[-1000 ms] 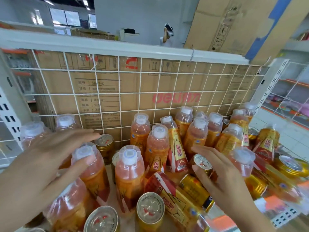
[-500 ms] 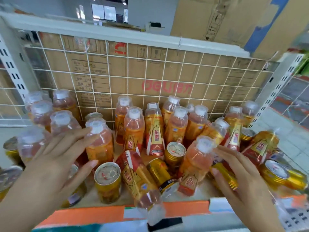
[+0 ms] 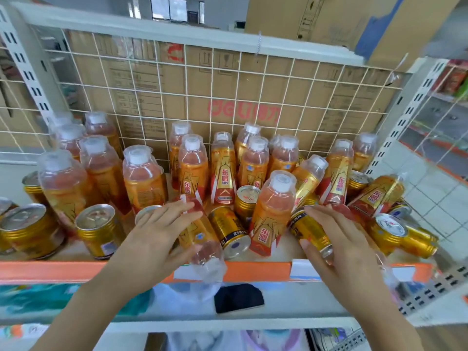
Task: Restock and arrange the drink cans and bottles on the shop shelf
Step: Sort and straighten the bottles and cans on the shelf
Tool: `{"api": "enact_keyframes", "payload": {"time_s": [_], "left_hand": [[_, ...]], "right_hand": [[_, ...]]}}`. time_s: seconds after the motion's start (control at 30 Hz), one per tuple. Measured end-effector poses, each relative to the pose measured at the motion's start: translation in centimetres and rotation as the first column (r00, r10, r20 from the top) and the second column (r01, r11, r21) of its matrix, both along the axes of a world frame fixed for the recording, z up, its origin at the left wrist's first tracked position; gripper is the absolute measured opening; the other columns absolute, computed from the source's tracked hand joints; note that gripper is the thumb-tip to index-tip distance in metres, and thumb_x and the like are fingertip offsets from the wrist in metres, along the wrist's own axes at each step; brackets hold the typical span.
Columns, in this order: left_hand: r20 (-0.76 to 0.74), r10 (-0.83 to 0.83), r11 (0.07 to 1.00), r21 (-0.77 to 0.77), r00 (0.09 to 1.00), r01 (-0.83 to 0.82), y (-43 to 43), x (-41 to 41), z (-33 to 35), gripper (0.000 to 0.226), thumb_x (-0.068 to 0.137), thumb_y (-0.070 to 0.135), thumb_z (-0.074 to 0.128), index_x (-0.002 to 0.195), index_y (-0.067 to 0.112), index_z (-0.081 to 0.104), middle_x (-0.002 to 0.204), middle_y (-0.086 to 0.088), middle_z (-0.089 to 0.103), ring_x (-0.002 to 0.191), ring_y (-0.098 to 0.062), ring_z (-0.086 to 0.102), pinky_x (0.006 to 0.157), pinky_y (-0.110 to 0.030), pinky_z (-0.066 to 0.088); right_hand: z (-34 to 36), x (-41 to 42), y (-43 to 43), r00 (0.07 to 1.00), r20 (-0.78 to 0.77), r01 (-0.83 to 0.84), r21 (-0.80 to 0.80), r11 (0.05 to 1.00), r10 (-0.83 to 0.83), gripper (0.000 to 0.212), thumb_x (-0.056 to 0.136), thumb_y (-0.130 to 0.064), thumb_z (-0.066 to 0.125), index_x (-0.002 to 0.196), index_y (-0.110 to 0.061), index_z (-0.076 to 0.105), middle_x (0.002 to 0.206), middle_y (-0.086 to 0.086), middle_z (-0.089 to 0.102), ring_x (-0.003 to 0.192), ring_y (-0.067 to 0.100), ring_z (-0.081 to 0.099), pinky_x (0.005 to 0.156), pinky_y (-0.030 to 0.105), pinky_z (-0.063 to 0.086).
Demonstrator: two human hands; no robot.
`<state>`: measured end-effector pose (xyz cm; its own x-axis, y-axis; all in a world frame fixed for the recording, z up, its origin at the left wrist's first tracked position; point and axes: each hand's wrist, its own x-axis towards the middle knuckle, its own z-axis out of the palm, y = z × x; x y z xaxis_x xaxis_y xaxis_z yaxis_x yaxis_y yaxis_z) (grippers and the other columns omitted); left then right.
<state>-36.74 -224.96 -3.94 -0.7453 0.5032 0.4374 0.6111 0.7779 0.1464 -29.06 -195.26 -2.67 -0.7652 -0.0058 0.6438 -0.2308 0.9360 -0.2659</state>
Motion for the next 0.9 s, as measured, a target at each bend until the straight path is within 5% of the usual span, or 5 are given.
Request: {"api": "enact_keyframes", "payload": {"time_s": [0.17, 0.3, 0.43, 0.57, 0.9], "left_hand": [[0.054, -0.144, 0.931, -0.332, 0.988, 0.154, 0.6, -0.4, -3.7, 0.089, 0.053, 0.084, 0.048, 0.128, 0.037, 0.045, 0.136, 0.008, 0.049, 0.125, -0.01, 0.032, 0.093, -0.028, 0.037], [0.043, -0.23, 0.925, -0.301, 0.972, 0.232, 1.9, -1.0, -4.6, 0.103, 0.026, 0.051, 0.088, 0.118, 0.029, 0.048, 0.12, 0.002, 0.061, 0.115, -0.017, 0.041, 0.095, -0.026, 0.037], [-0.077, -0.369, 0.884, -0.337, 0.926, 0.324, 2.5, -2.5, -5.0, 0.092, 0.029, 0.046, 0.087, 0.111, 0.026, 0.048, 0.111, 0.008, 0.064, 0.115, -0.016, 0.041, 0.101, -0.033, 0.026], [-0.094, -0.425, 0.858, -0.36, 0.9, 0.367, 1.9, -3.0, -4.3, 0.086, 0.032, 0.048, 0.084, 0.109, 0.032, 0.048, 0.11, 0.012, 0.063, 0.112, -0.012, 0.043, 0.097, -0.033, 0.045], [0.209, -0.322, 0.929, 0.255, 0.923, 0.267, 0.3, -4.8, 0.6, 0.064, 0.074, 0.041, 0.072, 0.129, 0.039, 0.039, 0.126, 0.028, 0.039, 0.119, 0.009, 0.035, 0.099, -0.018, 0.036]], "right_hand": [[-0.4, 0.5, -0.8, 0.999, 0.043, -0.022, 0.024, 0.999, 0.021, 0.045, 0.088, -0.037, 0.045, 0.129, -0.019, 0.05, 0.128, -0.002, 0.054, 0.115, 0.018, 0.051, 0.091, 0.035, 0.044], [-0.1, 1.1, -2.0, 0.998, 0.066, -0.018, 0.009, 1.0, 0.017, 0.044, 0.089, -0.038, 0.043, 0.128, -0.02, 0.049, 0.126, -0.003, 0.054, 0.114, 0.015, 0.048, 0.093, 0.033, 0.041], [-0.1, 1.3, -3.1, 0.996, 0.088, -0.019, 0.015, 1.0, 0.017, 0.043, 0.089, -0.039, 0.042, 0.128, -0.021, 0.047, 0.124, -0.003, 0.055, 0.115, 0.013, 0.047, 0.091, 0.031, 0.038], [-0.3, 1.4, -3.8, 0.993, 0.116, -0.007, -0.028, 1.0, 0.01, 0.045, 0.09, -0.042, 0.043, 0.129, -0.021, 0.049, 0.125, -0.005, 0.054, 0.116, 0.015, 0.05, 0.09, 0.037, 0.047], [-0.2, 0.2, -4.7, 0.995, 0.098, 0.02, -0.027, 0.999, -0.017, 0.044, 0.09, -0.043, 0.04, 0.128, -0.023, 0.049, 0.123, -0.005, 0.056, 0.111, 0.016, 0.054, 0.086, 0.034, 0.048]]}}
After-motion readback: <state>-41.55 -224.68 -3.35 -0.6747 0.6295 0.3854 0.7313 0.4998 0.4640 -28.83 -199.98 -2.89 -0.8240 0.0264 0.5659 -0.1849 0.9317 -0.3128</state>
